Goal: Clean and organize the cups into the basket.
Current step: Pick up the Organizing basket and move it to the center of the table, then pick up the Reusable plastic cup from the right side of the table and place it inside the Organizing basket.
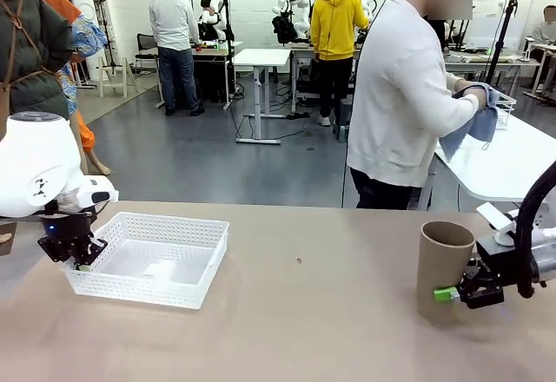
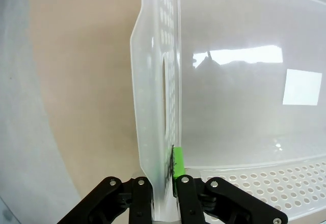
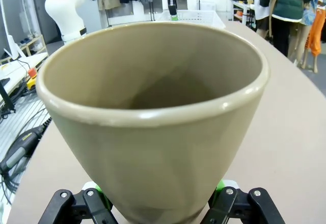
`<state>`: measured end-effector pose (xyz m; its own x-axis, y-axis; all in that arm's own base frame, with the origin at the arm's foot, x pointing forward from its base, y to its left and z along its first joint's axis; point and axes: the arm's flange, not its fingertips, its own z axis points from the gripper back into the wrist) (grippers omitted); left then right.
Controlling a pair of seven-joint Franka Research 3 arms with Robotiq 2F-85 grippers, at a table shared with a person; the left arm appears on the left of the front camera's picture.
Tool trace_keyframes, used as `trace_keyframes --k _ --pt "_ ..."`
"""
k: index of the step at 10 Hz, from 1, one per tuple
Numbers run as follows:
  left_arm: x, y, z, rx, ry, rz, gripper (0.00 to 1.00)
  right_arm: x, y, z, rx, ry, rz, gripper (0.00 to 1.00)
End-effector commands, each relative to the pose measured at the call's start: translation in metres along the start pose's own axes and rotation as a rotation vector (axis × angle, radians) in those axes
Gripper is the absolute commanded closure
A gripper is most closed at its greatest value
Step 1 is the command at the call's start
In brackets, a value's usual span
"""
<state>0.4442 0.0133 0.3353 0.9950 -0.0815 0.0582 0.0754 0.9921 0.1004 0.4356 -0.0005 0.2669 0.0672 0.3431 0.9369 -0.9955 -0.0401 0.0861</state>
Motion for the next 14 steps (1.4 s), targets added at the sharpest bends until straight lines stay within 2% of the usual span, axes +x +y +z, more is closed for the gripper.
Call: trace_keyframes --k 1,4,7,10,11,14 --pt "0.003 -0.03 0.01 0.036 0.014 0.046 1.0 0.047 0.026 0.016 -0.038 0.075 -0.028 0.39" --pt "0.007 -0.087 0.019 0.076 0.025 0.023 1.0 0.113 0.052 0.046 -0.079 0.077 -0.027 0.39" --pt "0.015 -0.151 0.04 0.116 0.008 0.088 1.0 0.163 0.078 0.08 -0.138 0.042 -0.013 0.39" --pt "0.023 -0.218 0.058 0.131 -0.007 0.076 1.0 0.17 0.083 0.108 -0.198 -0.021 -0.044 0.39" --pt "0.024 -0.237 0.061 0.122 -0.013 0.069 1.0 0.174 0.081 0.095 -0.165 0.032 -0.005 0.39" --pt "0.036 -0.279 0.066 0.106 -0.031 0.097 1.0 0.174 0.081 0.095 -0.165 0.032 -0.005 0.39"
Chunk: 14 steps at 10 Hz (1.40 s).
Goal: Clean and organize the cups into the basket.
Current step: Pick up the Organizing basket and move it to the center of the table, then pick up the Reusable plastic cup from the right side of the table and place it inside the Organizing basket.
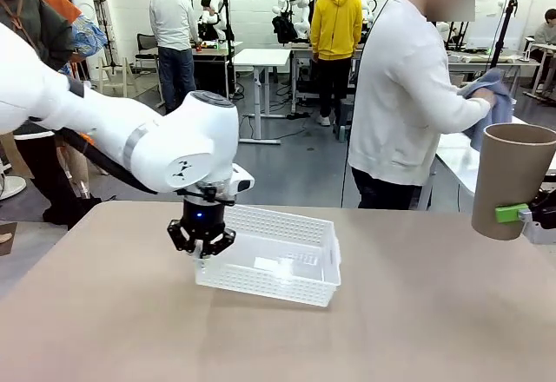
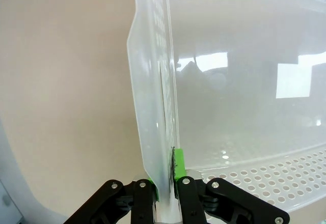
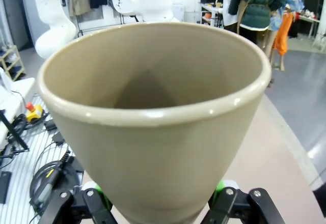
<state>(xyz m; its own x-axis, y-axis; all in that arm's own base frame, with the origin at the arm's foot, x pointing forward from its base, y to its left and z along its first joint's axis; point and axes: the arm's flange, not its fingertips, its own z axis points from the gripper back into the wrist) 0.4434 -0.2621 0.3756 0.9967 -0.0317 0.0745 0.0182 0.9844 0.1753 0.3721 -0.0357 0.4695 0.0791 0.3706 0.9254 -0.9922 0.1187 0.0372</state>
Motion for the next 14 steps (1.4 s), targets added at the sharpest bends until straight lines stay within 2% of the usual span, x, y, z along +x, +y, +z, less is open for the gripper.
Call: trace_keyframes --k 1,9,10,12,14 --pt "0.014 -0.019 0.0 0.029 0.014 0.03 1.0 0.001 -0.001 -0.002 0.001 0.001 0.007 0.39" --pt "0.01 -0.017 -0.002 -0.001 0.028 0.003 1.0 0.001 -0.001 -0.002 0.001 0.001 0.007 0.39" --pt "0.01 -0.017 -0.002 -0.001 0.028 0.003 1.0 0.0 0.0 -0.001 0.002 0.002 0.001 0.2" --pt "0.01 -0.017 -0.002 -0.001 0.028 0.003 1.0 0.074 0.001 -0.036 -0.125 0.241 0.104 0.2" --pt "0.01 -0.017 -0.002 -0.001 0.028 0.003 1.0 0.132 -0.015 -0.103 -0.12 0.4 0.145 0.2"
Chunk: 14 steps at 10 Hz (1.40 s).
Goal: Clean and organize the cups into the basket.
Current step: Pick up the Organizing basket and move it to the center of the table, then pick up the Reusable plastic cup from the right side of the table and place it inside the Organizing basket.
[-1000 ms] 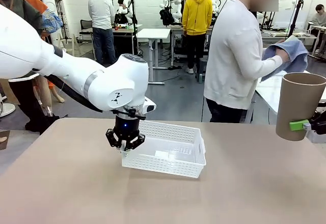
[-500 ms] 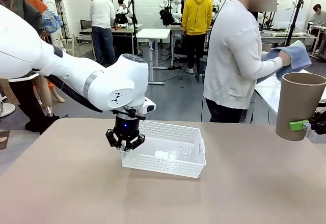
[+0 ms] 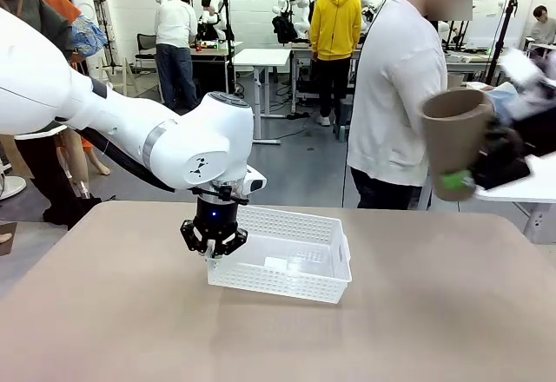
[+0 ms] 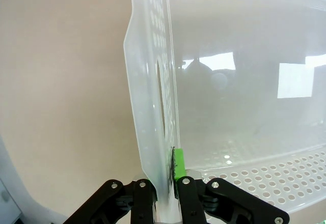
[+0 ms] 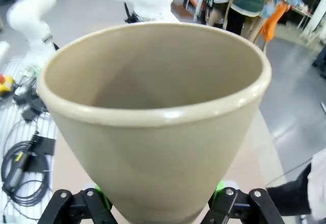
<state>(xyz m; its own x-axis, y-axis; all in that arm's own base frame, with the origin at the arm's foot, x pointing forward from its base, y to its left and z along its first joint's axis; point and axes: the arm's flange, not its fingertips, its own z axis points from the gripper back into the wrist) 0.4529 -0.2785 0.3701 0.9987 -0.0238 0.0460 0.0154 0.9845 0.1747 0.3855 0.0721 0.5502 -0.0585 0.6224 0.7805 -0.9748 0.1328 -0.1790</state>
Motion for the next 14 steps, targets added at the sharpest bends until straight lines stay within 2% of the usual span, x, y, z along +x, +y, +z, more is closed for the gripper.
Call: trace_keyframes --k 1,2,5,8,11,14 --pt "0.0 0.0 0.001 0.0 -0.002 0.0 1.0 0.045 -0.025 -0.066 0.037 0.218 0.005 0.2" --pt "0.0 0.0 0.001 0.0 -0.002 0.0 1.0 0.057 -0.035 -0.112 0.072 0.3 0.029 0.2" --pt "0.0 0.0 0.001 0.0 -0.002 0.0 1.0 0.064 -0.045 -0.214 0.167 0.437 0.068 0.2" --pt "0.0 0.0 0.001 0.0 -0.002 0.0 1.0 0.066 -0.034 -0.258 0.224 0.516 0.124 0.2" --pt "0.0 0.0 0.001 0.0 -0.002 0.0 1.0 0.057 -0.019 -0.294 0.277 0.634 0.161 0.2" --pt "0.0 0.0 0.001 0.0 -0.002 0.0 1.0 0.048 -0.015 -0.313 0.3 0.683 0.164 0.2"
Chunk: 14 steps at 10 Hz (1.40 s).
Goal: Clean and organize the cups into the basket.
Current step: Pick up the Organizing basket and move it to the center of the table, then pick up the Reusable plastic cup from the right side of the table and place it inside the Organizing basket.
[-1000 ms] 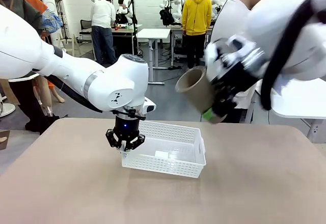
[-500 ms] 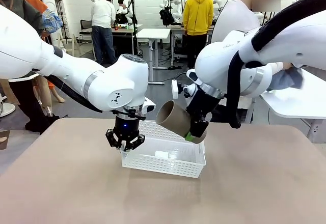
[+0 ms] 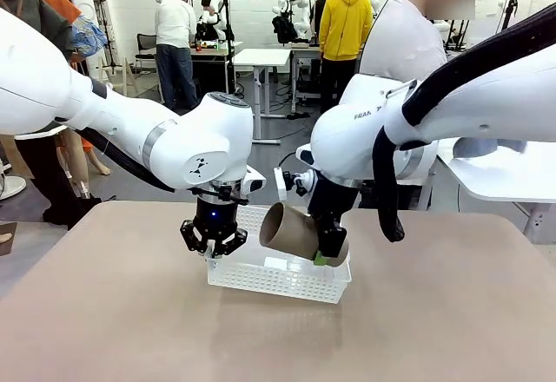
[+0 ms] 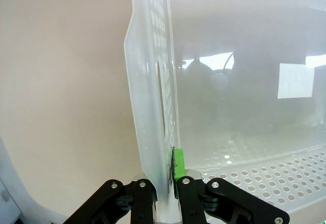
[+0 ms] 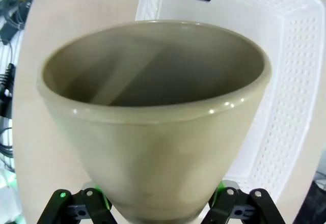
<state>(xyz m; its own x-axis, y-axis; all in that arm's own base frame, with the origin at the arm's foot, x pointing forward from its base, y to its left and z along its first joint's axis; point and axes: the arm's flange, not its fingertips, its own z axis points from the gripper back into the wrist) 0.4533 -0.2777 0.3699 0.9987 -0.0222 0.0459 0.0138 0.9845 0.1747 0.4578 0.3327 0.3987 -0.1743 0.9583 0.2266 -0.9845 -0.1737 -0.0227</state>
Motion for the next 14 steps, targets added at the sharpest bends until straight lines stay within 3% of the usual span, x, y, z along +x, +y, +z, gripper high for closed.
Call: trace_keyframes --k 1,8,9,14 --pt "0.0 -0.001 0.001 0.0 -0.002 -0.001 1.0 0.01 -0.011 -0.005 0.01 0.045 -0.018 0.2" --pt "0.0 -0.001 0.001 0.0 -0.002 -0.001 1.0 0.017 -0.044 -0.038 0.064 0.034 -0.091 0.2" --pt "0.0 -0.001 0.001 0.0 -0.002 -0.001 1.0 0.015 -0.045 -0.037 0.077 0.024 -0.098 0.0" --pt "0.0 -0.001 0.001 0.0 -0.002 -0.001 1.0 0.009 -0.04 -0.018 0.079 -0.043 -0.102 0.0"
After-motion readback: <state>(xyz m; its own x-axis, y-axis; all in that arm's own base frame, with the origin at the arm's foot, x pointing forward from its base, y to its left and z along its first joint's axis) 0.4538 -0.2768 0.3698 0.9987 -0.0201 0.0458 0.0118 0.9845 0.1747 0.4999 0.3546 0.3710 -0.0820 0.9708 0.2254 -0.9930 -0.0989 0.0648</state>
